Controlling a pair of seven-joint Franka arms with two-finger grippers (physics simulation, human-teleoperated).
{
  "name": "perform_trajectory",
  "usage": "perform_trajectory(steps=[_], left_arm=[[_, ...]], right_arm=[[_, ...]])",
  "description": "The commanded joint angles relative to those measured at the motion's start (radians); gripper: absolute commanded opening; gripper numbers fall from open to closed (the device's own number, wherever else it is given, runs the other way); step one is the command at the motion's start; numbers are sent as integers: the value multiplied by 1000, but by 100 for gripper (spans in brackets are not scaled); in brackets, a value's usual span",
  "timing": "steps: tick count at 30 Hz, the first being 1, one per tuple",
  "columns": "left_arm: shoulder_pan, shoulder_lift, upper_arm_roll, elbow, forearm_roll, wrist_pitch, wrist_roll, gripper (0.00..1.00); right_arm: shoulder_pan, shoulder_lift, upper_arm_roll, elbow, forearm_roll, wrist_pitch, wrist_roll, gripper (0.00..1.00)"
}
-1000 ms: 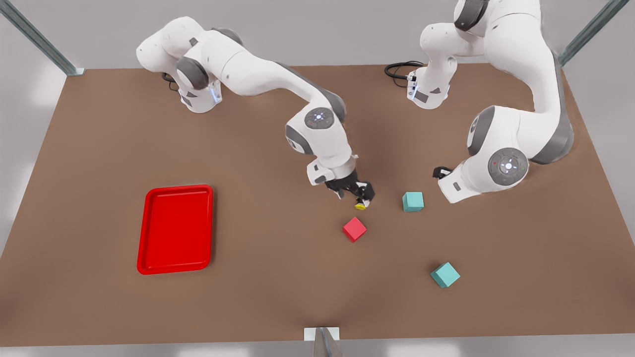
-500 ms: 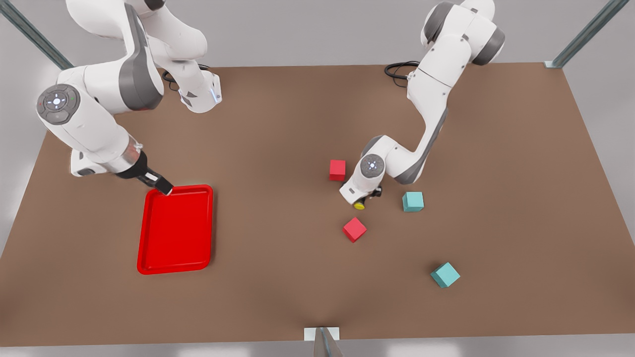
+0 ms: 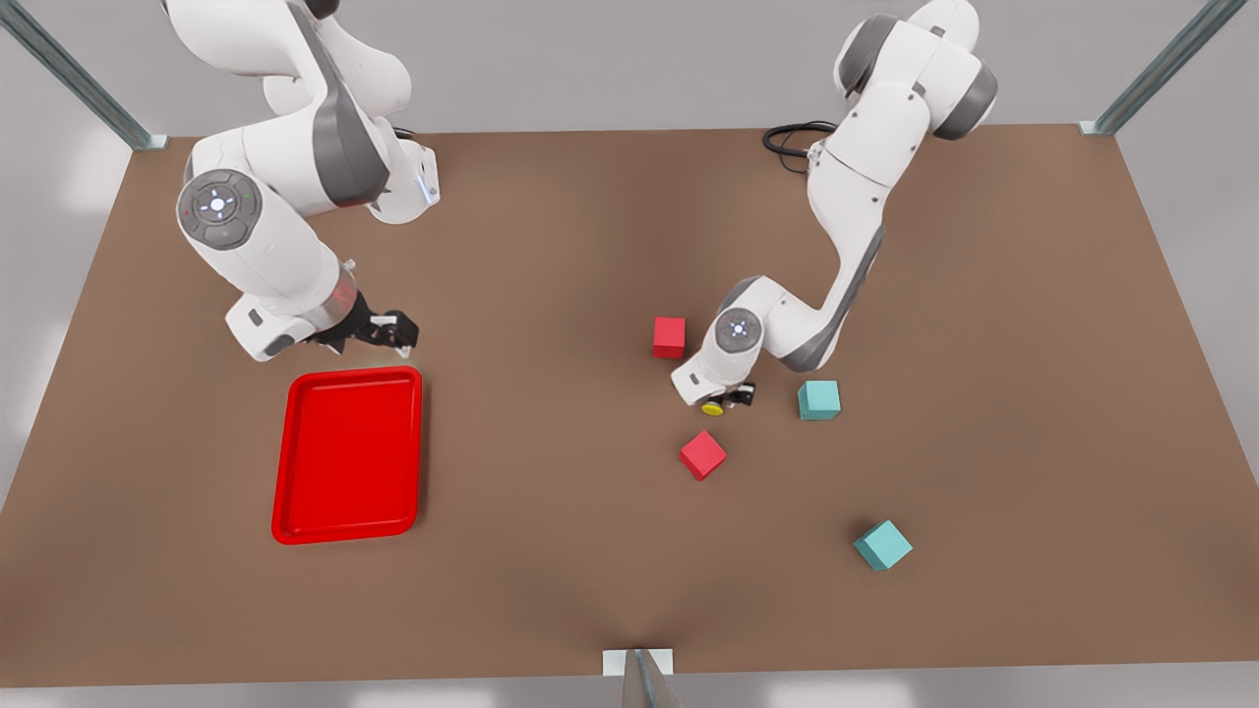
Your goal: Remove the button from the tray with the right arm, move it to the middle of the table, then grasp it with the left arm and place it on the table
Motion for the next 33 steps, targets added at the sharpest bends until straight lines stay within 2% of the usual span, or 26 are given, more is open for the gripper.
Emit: perform_trajectory(steps=[1,16,26,29,33], left_arm=[[10,3,1,0,8,-41,196,100],[7,29,-19,-21,8,-31,196,100],[32,23,-19,-20,8,-41,205,59],[32,24,-19,-20,8,-41,205,54],[29,24,-19,-20,8,-42,202,53]], right_arm=[[0,-1,1,0,2,-5,-229,100],[-2,-1,1,0,2,-5,-229,100],[0,-1,1,0,2,-5,-231,100],[1,-1,1,0,4,-5,-231,100],[-5,-1,1,2,2,-5,-231,100]])
